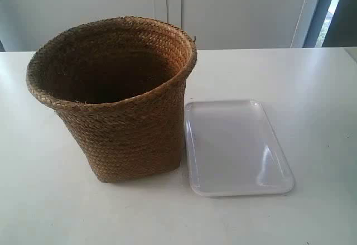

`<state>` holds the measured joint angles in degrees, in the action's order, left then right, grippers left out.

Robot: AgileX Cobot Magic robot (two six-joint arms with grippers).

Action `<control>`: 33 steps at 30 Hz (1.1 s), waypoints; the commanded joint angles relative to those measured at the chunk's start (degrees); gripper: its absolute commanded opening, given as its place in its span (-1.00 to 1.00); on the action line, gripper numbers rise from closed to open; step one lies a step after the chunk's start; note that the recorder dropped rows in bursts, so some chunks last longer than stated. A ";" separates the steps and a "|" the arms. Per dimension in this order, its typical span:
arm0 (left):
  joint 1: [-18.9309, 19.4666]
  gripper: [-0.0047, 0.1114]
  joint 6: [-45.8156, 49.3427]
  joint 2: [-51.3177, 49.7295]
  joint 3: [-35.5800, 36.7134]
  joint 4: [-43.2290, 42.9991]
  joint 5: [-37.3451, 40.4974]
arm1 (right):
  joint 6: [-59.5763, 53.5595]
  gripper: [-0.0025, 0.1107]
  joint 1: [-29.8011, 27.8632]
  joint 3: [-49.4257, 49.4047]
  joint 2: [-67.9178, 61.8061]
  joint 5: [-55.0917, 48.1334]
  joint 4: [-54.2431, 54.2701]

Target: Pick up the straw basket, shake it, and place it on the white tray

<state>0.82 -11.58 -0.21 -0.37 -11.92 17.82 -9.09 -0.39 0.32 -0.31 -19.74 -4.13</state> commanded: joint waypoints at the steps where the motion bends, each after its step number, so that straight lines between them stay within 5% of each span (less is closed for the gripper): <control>1: -0.31 -0.92 0.04 0.21 0.37 -1.85 -0.36 | 0.26 -0.96 -0.30 -0.32 0.31 0.13 -0.45; 24: -0.31 -0.92 0.04 0.21 0.37 -3.57 -2.43 | 0.26 -0.96 -0.30 -0.32 0.31 0.13 -0.35; 29: -0.31 -0.92 0.04 0.21 0.37 -3.69 -21.97 | 0.56 -0.96 -0.30 -0.32 0.31 9.48 2.15; 33: -0.31 -0.92 0.04 0.21 0.37 -3.69 -30.31 | 13.53 -0.96 -0.30 -0.32 0.31 22.67 9.30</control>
<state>0.82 -11.58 -0.21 -0.24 -14.99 -9.55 0.00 -0.39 0.32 -0.31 -1.90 3.86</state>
